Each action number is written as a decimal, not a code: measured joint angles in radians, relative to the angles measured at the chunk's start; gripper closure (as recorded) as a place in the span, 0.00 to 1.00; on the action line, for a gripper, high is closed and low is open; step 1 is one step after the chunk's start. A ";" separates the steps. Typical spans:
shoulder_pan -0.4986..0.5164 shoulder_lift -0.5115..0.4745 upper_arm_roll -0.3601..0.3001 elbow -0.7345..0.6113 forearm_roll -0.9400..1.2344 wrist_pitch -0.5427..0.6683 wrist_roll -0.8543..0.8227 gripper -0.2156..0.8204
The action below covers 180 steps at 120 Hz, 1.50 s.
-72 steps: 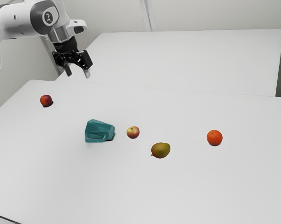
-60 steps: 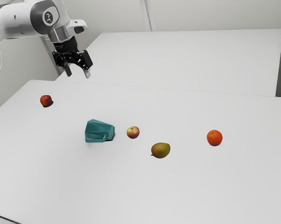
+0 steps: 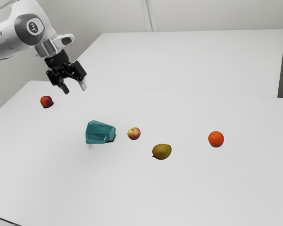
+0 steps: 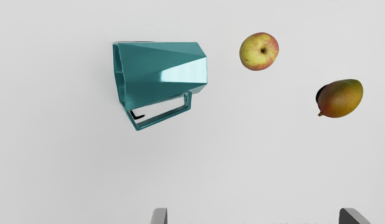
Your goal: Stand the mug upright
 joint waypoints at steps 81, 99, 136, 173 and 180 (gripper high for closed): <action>0.182 0.265 0.087 -0.143 -0.545 0.063 0.399 0.21; 0.197 0.336 0.087 -0.135 -0.651 0.061 0.492 0.21; 0.196 0.405 0.082 -0.138 -0.775 0.061 0.623 0.21; 0.197 0.426 0.078 -0.139 -0.825 0.047 0.700 0.64; 0.197 0.425 0.078 -0.138 -0.827 0.045 0.711 0.74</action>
